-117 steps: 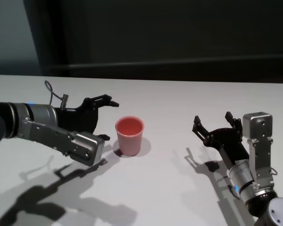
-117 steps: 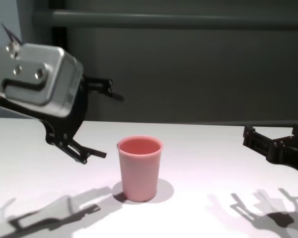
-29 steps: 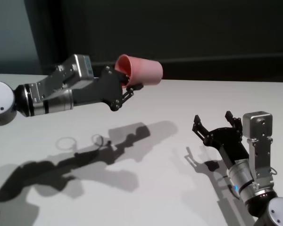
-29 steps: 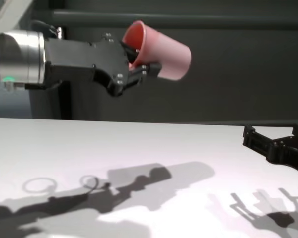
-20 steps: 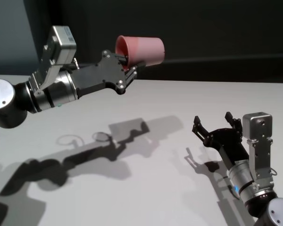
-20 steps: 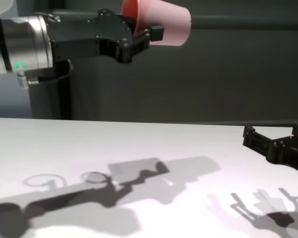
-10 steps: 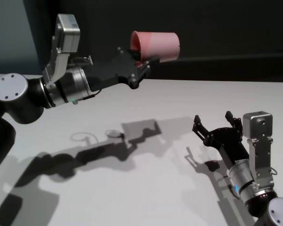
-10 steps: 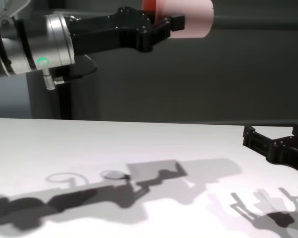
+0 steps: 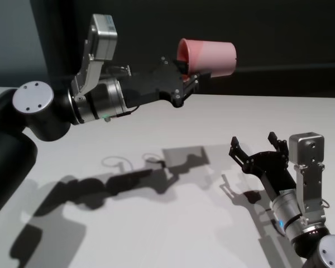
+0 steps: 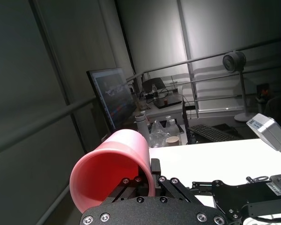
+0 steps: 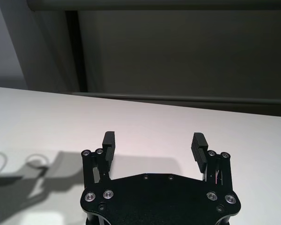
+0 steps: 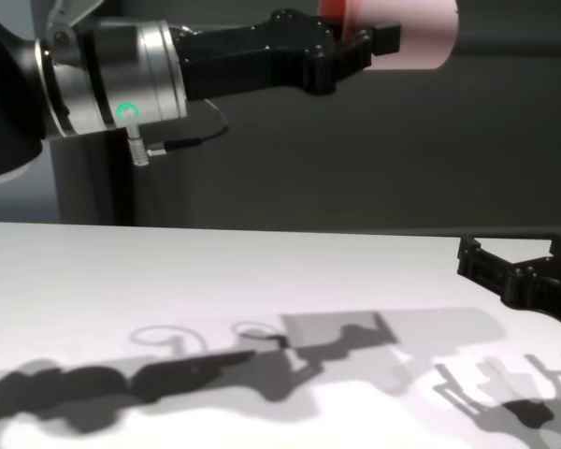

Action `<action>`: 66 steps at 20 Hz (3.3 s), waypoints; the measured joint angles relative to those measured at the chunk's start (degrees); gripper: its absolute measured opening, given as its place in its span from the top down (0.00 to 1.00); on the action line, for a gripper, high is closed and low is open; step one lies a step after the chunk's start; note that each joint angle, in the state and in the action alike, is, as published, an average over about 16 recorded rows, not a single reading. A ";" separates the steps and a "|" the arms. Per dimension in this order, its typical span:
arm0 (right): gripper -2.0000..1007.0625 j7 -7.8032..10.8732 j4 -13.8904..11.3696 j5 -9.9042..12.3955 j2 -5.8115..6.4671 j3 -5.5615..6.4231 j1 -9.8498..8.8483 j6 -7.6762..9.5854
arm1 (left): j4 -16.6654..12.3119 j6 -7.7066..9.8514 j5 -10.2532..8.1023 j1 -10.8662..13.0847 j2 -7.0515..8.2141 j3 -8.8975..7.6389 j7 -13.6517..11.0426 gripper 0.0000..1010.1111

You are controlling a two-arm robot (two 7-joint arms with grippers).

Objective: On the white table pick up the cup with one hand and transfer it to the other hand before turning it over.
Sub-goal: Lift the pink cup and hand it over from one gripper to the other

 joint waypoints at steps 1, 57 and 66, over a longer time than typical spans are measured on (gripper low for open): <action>0.01 0.00 0.00 0.00 0.00 0.00 0.00 0.00 | 0.11 0.09 -0.05 -0.17 -0.12 0.23 -0.07 0.95; 0.01 28.53 -2.54 42.04 -5.91 10.62 0.81 0.72 | 0.16 0.56 0.14 -0.67 -0.26 1.12 -0.15 0.95; 0.01 32.93 3.58 50.13 -8.29 10.27 4.80 0.97 | 0.16 0.55 0.14 -0.67 -0.26 1.12 -0.15 0.95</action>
